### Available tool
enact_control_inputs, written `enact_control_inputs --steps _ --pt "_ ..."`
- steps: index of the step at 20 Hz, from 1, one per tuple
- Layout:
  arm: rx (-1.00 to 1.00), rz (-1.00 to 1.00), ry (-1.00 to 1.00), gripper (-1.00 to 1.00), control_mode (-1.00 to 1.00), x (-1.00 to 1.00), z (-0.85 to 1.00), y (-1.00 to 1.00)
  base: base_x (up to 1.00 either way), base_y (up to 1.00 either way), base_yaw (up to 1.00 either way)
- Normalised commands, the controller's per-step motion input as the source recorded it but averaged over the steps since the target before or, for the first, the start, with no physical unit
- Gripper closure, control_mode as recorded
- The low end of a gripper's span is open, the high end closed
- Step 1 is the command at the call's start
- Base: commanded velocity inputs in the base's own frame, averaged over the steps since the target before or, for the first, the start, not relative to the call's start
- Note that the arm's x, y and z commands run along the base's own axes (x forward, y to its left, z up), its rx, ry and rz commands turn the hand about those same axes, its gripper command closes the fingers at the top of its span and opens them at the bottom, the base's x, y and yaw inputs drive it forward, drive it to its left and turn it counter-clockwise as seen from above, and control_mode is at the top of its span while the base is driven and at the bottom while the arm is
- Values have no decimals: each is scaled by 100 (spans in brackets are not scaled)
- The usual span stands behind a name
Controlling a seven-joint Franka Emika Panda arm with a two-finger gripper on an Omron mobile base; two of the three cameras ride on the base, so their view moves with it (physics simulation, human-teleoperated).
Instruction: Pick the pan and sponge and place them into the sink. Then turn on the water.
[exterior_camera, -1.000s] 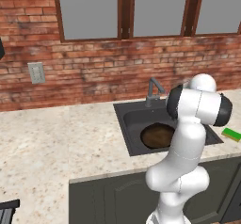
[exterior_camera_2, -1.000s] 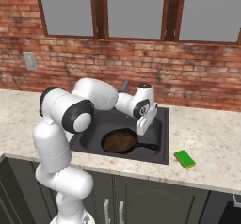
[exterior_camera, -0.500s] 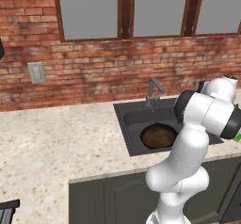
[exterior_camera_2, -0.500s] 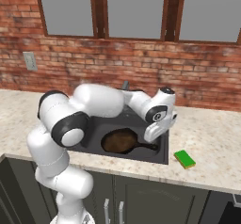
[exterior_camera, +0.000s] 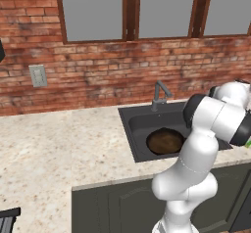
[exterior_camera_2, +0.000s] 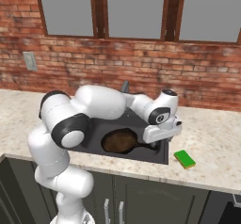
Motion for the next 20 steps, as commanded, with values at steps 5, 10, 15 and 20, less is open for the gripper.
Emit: enact_control_inputs --steps 5,10,15,20 --pt "0 -10 1 -100 -100 0 -24 -17 0 0 0" --pt "0 0 -1 -100 -100 0 -20 -56 0 0 0" --pt "0 0 -1 -100 -100 0 -2 -52 0 0 0" --pt "0 0 0 -100 -100 1 0 -32 0 0 0"
